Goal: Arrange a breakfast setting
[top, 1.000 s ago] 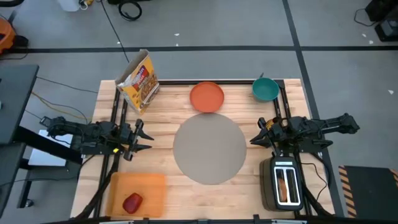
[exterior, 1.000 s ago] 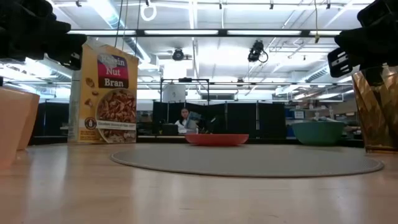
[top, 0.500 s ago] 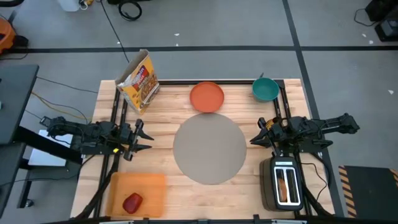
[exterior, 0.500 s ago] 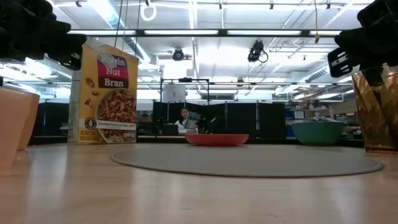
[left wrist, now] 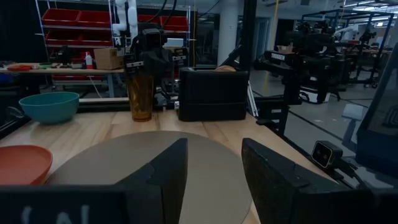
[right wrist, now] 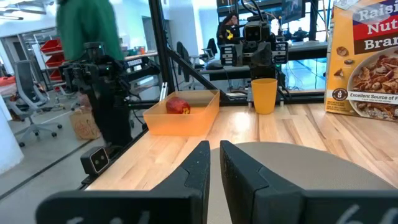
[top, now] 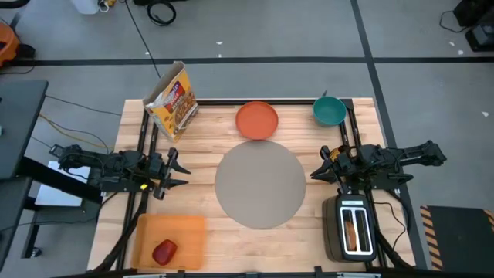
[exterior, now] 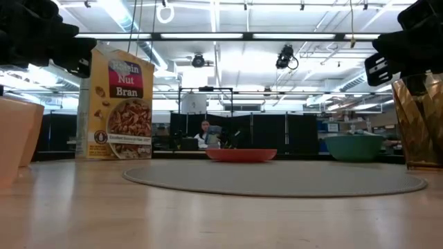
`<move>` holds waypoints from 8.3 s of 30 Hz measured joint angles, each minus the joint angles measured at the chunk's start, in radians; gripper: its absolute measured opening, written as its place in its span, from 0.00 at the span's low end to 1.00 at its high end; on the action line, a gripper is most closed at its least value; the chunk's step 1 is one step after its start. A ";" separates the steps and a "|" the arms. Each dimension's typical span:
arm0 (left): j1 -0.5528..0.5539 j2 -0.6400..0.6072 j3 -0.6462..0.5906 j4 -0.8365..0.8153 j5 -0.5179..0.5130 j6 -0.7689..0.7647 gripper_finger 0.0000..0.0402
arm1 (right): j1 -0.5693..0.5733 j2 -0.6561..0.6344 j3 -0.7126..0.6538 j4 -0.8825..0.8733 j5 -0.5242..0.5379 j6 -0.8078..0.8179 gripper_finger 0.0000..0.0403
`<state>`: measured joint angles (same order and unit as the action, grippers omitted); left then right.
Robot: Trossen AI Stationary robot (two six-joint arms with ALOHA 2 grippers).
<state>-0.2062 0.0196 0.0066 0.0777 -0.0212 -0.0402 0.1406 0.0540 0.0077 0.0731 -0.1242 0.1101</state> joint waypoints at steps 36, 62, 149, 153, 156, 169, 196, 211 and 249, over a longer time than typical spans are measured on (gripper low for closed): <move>0.000 0.000 0.000 0.000 0.000 0.000 0.40 | 0.000 0.000 0.000 0.000 0.000 0.000 0.11; 0.000 0.000 0.000 0.001 0.000 0.000 0.40 | 0.000 0.025 0.076 0.391 0.341 0.278 0.11; 0.002 0.000 0.001 0.554 -0.217 -0.401 0.40 | -0.776 1.427 0.977 -0.982 0.550 0.265 0.04; 0.002 0.012 0.046 0.485 -0.254 -0.393 0.40 | -0.617 1.378 1.064 -1.087 0.536 0.180 0.03; 0.002 0.051 0.108 0.433 -0.290 -0.343 0.40 | -0.470 1.353 1.134 -1.097 0.443 0.123 0.03; 0.002 0.443 0.712 -0.143 -0.421 -0.167 0.40 | 0.052 1.594 1.250 -0.920 0.198 -0.054 0.03; 0.035 0.759 1.238 -0.713 -0.912 -0.211 0.40 | 0.048 1.836 1.385 -0.909 0.245 -0.032 0.27; 0.610 0.887 1.283 -0.873 -0.527 -0.366 0.53 | 0.014 1.653 1.734 -1.026 0.295 -0.026 0.73; 1.072 1.397 1.703 -1.323 -0.246 -0.174 0.53 | -0.186 1.595 1.795 -1.012 0.259 -0.164 0.74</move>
<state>0.8659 1.4162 1.7096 -1.2455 -0.2668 -0.2138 -0.0454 1.6493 1.8030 -0.9386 0.1350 -0.0537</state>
